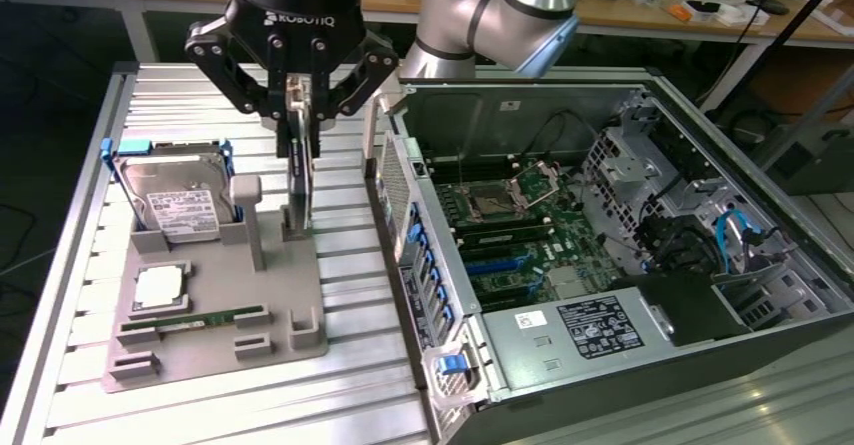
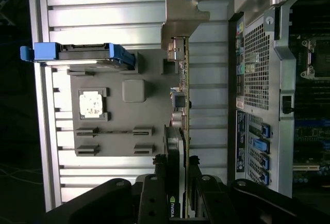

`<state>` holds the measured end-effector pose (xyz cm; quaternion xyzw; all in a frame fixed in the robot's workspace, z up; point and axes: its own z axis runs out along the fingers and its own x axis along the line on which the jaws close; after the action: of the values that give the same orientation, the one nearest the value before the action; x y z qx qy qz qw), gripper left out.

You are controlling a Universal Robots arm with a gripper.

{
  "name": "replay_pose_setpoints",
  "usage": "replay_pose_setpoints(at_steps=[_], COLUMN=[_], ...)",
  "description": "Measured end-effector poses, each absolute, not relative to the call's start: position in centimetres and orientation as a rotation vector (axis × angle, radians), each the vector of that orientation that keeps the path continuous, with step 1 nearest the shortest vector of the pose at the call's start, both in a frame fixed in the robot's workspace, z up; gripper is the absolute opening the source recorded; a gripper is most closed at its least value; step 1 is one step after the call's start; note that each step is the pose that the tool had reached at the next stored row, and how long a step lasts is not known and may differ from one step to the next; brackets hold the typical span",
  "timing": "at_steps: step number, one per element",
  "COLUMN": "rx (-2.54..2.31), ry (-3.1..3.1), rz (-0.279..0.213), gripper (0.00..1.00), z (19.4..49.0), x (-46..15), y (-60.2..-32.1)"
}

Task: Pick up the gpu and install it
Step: 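Pick up the gpu and move the gpu toward the slot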

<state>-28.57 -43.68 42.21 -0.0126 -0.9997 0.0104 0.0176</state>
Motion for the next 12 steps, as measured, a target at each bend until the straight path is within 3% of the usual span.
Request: replay_pose_setpoints(at_steps=[12], rx=[-0.034], ry=[-3.106], rz=[0.032], gripper=[0.27], z=[42.2], x=[-26.9], y=[-43.7])
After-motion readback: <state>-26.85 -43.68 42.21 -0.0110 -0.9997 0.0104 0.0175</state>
